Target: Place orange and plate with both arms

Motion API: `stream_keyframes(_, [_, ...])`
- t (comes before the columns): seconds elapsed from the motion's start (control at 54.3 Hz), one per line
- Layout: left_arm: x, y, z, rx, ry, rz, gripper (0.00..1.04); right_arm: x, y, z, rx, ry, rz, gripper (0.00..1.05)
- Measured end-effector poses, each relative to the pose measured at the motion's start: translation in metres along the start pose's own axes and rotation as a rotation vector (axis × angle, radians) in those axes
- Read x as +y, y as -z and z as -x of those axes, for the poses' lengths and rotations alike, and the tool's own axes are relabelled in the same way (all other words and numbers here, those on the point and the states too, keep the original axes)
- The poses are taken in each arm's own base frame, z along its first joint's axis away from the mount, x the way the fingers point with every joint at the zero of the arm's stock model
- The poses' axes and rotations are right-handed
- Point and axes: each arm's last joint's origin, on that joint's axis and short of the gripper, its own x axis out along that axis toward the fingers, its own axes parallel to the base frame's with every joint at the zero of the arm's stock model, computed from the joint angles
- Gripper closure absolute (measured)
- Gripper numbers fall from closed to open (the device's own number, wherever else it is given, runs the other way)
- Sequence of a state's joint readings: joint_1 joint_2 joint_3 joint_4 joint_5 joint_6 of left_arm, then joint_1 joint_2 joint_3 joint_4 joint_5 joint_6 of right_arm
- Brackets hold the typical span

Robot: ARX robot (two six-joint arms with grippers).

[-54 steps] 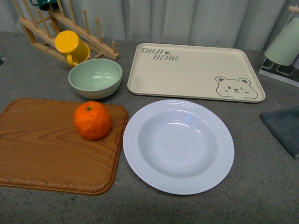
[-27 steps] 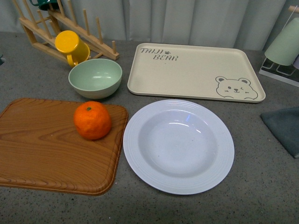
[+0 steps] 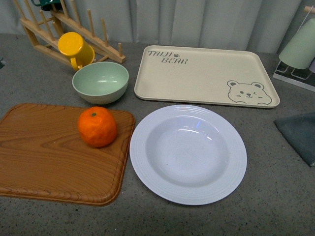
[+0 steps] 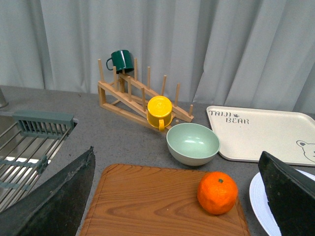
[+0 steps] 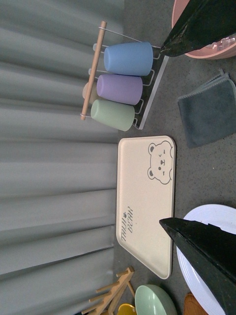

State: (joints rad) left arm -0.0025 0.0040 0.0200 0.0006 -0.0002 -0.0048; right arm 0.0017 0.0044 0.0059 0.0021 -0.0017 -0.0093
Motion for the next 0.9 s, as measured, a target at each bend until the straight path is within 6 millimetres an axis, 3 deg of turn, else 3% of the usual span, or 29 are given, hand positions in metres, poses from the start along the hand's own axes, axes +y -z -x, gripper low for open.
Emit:
stream_keyframes(0.184, [0.0, 0.0, 0.0, 0.0, 0.0, 0.0, 0.06, 0.0, 0.0, 0.0, 0.0, 0.0, 0.0, 0.09])
stream_keyframes(0.295, [0.001, 0.007, -0.004, 0.144, -0.19, 0.095, 0.06, 0.0, 0.0, 0.0, 0.0, 0.0, 0.0, 0.09])
stream_keyframes(0.387, [0.001, 0.007, -0.015, 0.151, -0.224, 0.16, 0.06, 0.0, 0.0, 0.0, 0.0, 0.0, 0.0, 0.09])
stream_keyframes(0.479, [0.0, -0.002, -0.037, 0.13, -0.201, 0.221, 0.06, 0.0, 0.0, 0.0, 0.0, 0.0, 0.0, 0.09])
stream_keyframes(0.626, [-0.007, -0.012, -0.091, 0.182, -0.114, 0.243, 0.06, 0.0, 0.0, 0.0, 0.0, 0.001, 0.0, 0.09])
stream_keyframes(0.755, [-0.015, 0.004, -0.126, 0.318, -0.059, 0.23, 0.06, 0.0, 0.0, 0.0, 0.0, 0.0, 0.0, 0.09])
stream_keyframes(0.902, [-0.022, 0.025, -0.152, 0.434, -0.062, 0.192, 0.06, 0.0, 0.0, 0.0, 0.0, 0.0, 0.0, 0.09])
